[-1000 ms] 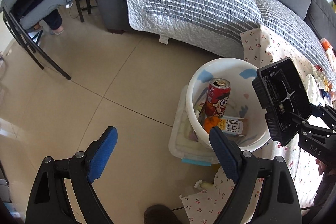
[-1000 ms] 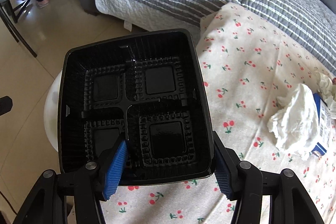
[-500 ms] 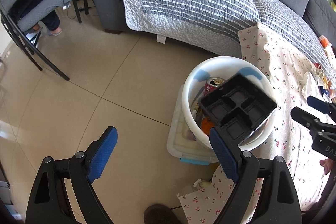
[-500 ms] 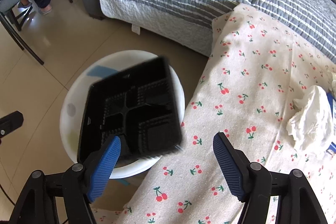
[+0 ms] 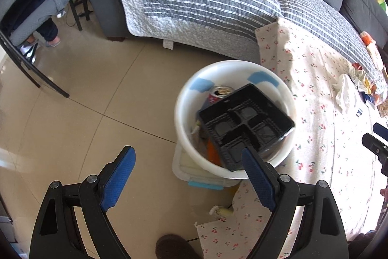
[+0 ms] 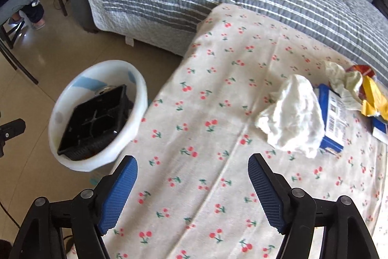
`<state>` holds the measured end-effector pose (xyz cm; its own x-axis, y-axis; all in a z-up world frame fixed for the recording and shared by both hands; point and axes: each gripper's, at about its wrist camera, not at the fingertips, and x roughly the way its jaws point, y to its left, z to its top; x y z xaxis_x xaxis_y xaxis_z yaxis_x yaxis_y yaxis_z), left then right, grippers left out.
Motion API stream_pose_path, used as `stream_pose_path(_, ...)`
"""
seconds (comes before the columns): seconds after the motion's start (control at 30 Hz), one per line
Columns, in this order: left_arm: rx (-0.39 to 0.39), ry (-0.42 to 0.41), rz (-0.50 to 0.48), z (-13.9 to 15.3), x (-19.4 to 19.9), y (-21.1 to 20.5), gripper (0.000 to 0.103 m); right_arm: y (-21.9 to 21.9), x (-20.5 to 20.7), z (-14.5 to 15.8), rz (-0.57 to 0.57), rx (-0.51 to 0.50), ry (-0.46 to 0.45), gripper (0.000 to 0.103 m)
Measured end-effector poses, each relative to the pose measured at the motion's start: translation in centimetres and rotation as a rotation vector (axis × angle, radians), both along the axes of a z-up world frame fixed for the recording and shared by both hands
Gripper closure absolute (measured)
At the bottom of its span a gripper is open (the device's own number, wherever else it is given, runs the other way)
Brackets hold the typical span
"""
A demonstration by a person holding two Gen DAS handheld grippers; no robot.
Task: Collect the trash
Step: 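Reach the left tool to the white tissue and close on it, then lift the tissue with left tool while right tool reaches the blue box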
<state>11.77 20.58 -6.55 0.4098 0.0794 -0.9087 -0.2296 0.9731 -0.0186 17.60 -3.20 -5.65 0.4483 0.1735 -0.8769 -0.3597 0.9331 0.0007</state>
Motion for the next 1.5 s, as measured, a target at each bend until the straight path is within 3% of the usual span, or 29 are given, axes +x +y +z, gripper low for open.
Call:
stream_pose_path(0.27, -0.007, 0.0, -0.078, 0.2, 1.9, -6.2, 0.012, -8.0, -0.1, 0.1, -0.114, 0.014, 0.013, 0.021)
stream_pose_path(0.5, -0.009, -0.012, -0.169, 0.3, 4.0, -12.4, 0.012, -14.2, 0.2, -1.6, -0.227, 0.067, 0.076, 0.019)
stream_pose_path(0.97, -0.044, -0.077, -0.338, -0.2, 9.7, -24.9, 0.012, -21.9, 0.1, -2.9, -0.319, 0.035, 0.118, 0.013)
stream_pose_path(1.17, -0.143, -0.12, -0.336, -1.4, 12.5, -27.3, 0.013, -24.9, 0.3, -3.3, -0.372, 0.035, 0.129, 0.013)
stream_pose_path(1.33, -0.209, -0.181, -0.336, -2.2, 14.5, -28.6, 0.025, -26.2, 0.5, -3.6, -0.396, 0.032, 0.136, 0.013)
stream_pose_path(1.5, -0.247, -0.174, -0.315, -3.8, 16.3, -28.8, 0.051, -26.7, 0.7, -3.5, -0.402, 0.043, 0.133, 0.013)
